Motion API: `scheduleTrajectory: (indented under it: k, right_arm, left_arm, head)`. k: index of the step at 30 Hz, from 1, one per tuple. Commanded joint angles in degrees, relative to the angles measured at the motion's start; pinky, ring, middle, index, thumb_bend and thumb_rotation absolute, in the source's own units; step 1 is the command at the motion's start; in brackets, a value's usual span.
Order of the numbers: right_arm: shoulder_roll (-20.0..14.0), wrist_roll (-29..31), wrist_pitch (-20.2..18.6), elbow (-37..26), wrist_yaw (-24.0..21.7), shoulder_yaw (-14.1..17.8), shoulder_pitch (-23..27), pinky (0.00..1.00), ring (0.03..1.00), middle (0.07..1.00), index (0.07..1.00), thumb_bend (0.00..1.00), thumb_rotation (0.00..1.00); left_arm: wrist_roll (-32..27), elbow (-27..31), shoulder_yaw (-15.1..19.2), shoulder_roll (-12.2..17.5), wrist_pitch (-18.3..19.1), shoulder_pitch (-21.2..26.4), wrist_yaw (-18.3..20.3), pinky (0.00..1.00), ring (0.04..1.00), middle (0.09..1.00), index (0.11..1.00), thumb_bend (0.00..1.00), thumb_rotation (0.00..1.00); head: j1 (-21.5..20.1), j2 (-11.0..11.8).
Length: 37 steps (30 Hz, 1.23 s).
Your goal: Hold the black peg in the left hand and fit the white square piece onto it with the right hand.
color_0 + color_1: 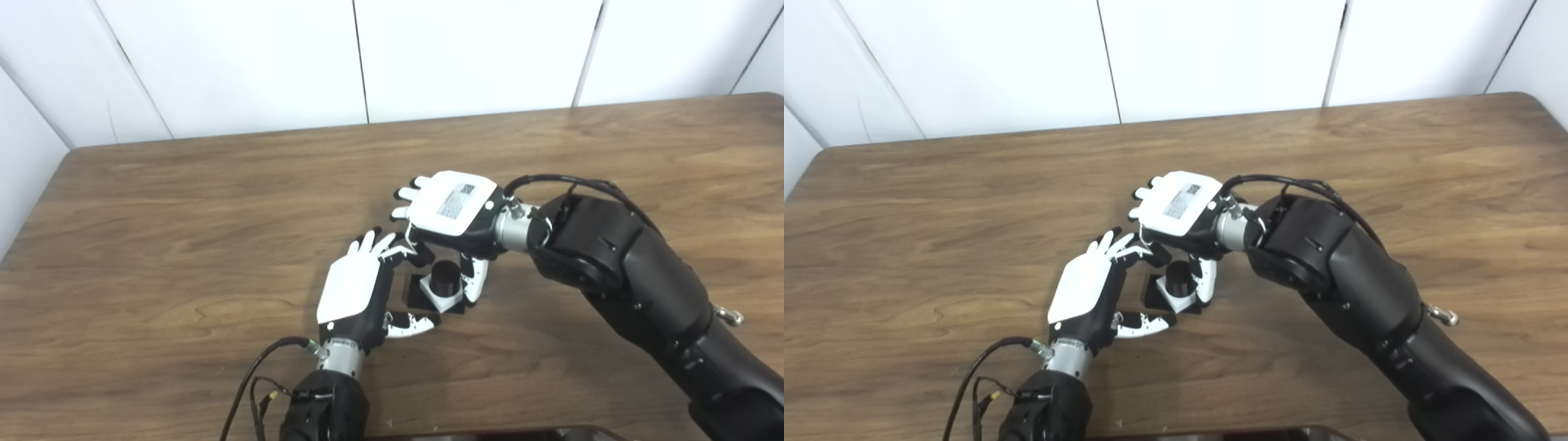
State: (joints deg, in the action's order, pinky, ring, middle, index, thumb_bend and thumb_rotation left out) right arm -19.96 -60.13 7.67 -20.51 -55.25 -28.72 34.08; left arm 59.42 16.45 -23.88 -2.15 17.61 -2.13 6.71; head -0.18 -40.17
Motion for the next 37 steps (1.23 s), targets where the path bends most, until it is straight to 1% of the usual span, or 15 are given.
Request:
scheduleTrajectory:
  k: [1, 5, 6, 9, 14, 16, 24, 27, 32, 35, 37]
  right_arm:
    - [0.28, 0.07, -0.10, -1.05, 1.29, 1.44, 2.63, 1.00, 1.000, 0.929, 0.575, 1.00, 0.27]
    - [0.28, 0.37, -0.12, -1.35, 0.85, 1.78, 2.58, 1.00, 1.000, 0.933, 0.592, 1.00, 0.27]
    - [0.31, 0.37, -0.18, -1.42, 0.57, 1.80, 2.69, 1.00, 1.000, 0.938, 0.623, 1.00, 0.28]
    - [0.39, 0.25, -0.22, -1.48, 0.25, 1.85, 2.92, 1.00, 1.000, 0.942, 0.647, 1.00, 0.30]
    - [0.44, 0.27, -0.19, -1.33, 0.60, 2.28, 3.15, 1.00, 1.000, 0.938, 0.649, 1.00, 0.28]
    - [0.48, 0.31, -0.32, -1.29, 0.74, 2.58, 3.16, 1.00, 1.000, 0.939, 0.634, 1.00, 0.27]
    - [0.29, 1.01, -0.49, -1.59, 1.04, 4.12, 3.41, 1.00, 1.000, 0.943, 0.623, 1.00, 0.32]
    - [-0.01, 1.36, -0.66, -1.78, 0.99, 5.04, 3.46, 1.00, 1.000, 0.944, 0.619, 1.00, 0.33]
    - [-0.45, 1.32, -0.77, -2.22, -0.09, 5.89, 3.75, 1.00, 1.000, 0.949, 0.588, 1.00, 0.35]
    - [-0.61, 1.67, -1.37, -2.50, -0.71, 6.40, 3.92, 1.00, 1.000, 0.951, 0.565, 1.00, 0.37]
    - [-0.74, 2.13, -1.80, -2.66, -0.94, 6.97, 4.01, 1.00, 1.000, 0.952, 0.589, 1.00, 0.38]
  left_arm:
    - [0.84, 1.06, -0.06, -0.38, -0.54, 1.51, -1.33, 1.00, 1.000, 0.934, 0.687, 0.87, 0.21]
    - [1.06, 1.07, -0.10, -0.40, -0.43, 1.57, -1.30, 1.00, 1.000, 0.940, 0.695, 0.88, 0.22]
    - [1.15, 1.17, -0.12, -0.43, -0.38, 1.55, -1.25, 1.00, 1.000, 0.942, 0.695, 0.88, 0.22]
    - [1.39, 1.34, -0.17, -0.49, -0.22, 1.53, -1.12, 1.00, 1.000, 0.944, 0.695, 0.88, 0.23]
    - [1.69, 1.34, -0.08, -0.57, -0.13, 1.44, -1.16, 1.00, 1.000, 0.950, 0.693, 0.88, 0.23]
    - [1.90, 1.47, -0.03, -0.63, -0.02, 1.39, -1.00, 1.00, 1.000, 0.951, 0.692, 0.88, 0.23]
    - [1.48, 2.59, 0.84, -0.27, -0.14, 1.14, -0.79, 1.00, 1.000, 0.949, 0.695, 0.89, 0.25]
    - [1.88, 3.64, 1.17, -0.13, 0.40, 1.14, 0.42, 1.00, 1.000, 0.947, 0.694, 0.90, 0.26]
    - [3.25, 6.00, 1.58, 0.28, 1.95, 1.10, 3.37, 1.00, 1.000, 0.952, 0.702, 0.94, 0.30]
    - [5.99, 7.14, 1.56, 0.71, 2.65, 1.25, 4.67, 1.00, 1.000, 0.951, 0.697, 0.96, 0.32]
    - [7.45, 8.04, 1.92, 0.99, 2.83, 1.31, 5.19, 0.97, 0.988, 0.938, 0.686, 0.98, 0.33]
  head:
    - [-0.04, -0.04]
    - [0.03, 0.05]
    - [0.05, 0.03]
    - [0.08, 0.04]
    - [0.11, -0.01]
    - [0.11, -0.01]
    - [0.22, 0.16]
    - [0.21, 0.17]
    - [0.03, 0.20]
    - [-0.03, 0.23]
    - [0.03, 0.25]
